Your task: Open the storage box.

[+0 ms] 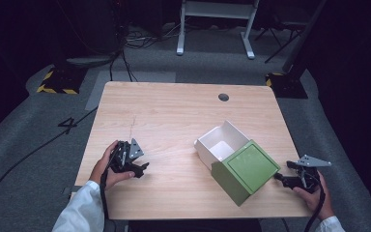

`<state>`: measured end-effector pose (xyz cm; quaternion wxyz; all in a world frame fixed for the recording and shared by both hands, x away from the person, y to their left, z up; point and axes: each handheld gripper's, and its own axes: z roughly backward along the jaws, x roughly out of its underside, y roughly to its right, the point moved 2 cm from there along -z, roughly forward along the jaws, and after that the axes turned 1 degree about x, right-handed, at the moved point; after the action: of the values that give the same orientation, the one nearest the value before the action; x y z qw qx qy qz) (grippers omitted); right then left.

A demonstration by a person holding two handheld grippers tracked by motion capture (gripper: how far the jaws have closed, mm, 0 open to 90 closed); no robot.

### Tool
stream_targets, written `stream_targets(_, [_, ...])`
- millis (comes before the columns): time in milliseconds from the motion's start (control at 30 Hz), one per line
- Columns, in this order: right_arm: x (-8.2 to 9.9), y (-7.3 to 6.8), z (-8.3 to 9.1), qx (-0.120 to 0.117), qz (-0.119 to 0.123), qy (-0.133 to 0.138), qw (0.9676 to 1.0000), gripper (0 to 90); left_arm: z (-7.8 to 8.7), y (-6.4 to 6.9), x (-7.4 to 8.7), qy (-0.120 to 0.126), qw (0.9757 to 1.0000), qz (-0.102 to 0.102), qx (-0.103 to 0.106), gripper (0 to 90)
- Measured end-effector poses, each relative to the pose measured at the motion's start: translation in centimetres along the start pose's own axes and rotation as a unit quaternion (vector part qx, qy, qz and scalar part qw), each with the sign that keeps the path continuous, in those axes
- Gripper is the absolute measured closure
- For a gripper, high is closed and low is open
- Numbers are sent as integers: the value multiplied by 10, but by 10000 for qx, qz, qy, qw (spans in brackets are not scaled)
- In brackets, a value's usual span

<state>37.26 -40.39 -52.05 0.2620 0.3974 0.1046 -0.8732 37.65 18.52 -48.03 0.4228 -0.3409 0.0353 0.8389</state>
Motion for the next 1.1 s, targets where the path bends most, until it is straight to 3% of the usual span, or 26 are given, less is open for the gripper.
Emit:
stream_targets(100, [0,0,0,3,3,-1,10000,193,2,0,7,61,9999,123,14,171])
stream_targets(200, [0,0,0,3,4,-1,10000,193,3,-1,15,135,9992,368,64,171])
stream_targets(267, [0,0,0,1,6,-1,10000,193,3,-2,20,170,9982,553,180,170])
stream_targets(400, [0,0,0,-4,9,3,10000,193,3,-4,31,190,9966,783,174,166])
stream_targets(733, [0,0,0,-15,13,4,10000,194,0,-11,55,23,9936,1125,136,167])
stream_targets(800, [0,0,0,-23,18,6,10000,194,-1,-13,61,45,9907,1328,297,165])
stream_targets(900, [0,0,0,-29,23,6,10000,195,0,-17,67,158,9891,1441,274,161])
stream_targets(967, [0,0,0,-32,25,5,10000,195,-1,-17,72,348,9867,1550,337,154])
stream_targets(1100, [0,0,0,-34,31,7,10000,195,0,-15,74,398,9856,1622,271,152])
